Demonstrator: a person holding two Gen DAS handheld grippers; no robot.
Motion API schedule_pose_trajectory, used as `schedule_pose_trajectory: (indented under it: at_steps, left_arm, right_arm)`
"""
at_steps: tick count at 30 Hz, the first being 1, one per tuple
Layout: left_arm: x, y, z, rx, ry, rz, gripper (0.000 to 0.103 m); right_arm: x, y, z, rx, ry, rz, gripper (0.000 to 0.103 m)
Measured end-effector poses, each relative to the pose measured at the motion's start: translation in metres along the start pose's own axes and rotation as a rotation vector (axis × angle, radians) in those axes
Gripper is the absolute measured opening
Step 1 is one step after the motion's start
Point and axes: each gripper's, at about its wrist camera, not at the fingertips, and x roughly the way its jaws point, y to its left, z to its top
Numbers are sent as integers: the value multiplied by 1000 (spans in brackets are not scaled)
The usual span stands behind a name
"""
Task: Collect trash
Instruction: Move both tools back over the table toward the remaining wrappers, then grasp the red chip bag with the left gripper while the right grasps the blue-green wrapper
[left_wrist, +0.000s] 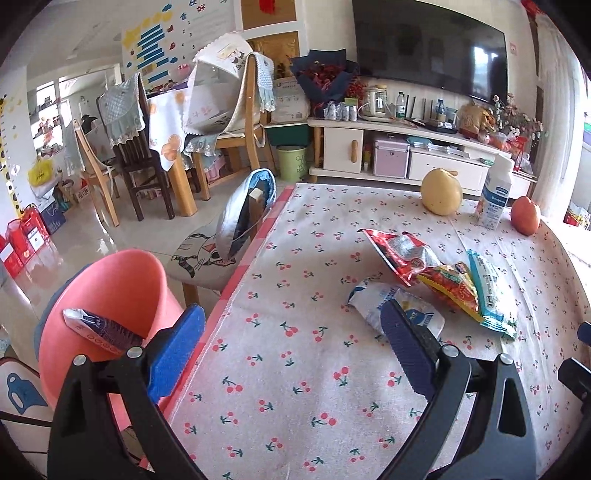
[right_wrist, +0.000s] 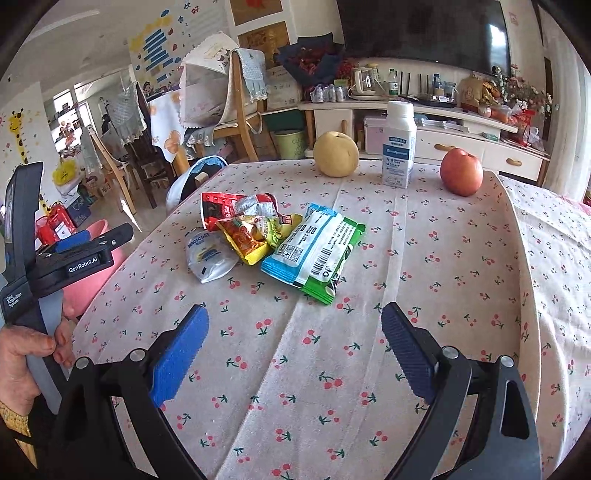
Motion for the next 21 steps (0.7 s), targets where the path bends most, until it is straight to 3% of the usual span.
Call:
schedule_pose_trajectory:
  at_steps: [10,13,21]
  left_arm:
    - [8,-22,8,30,-2,-148,96]
    - [17,-27,11,-8,24,-219,96]
    - [48,-48,13,-51,111,-288,96]
  right_arm:
    - [14,-28,12,93,17,35,94]
    - [24,-35,16,130,37,61,94]
    - [54,-46,28,127,70,55,94]
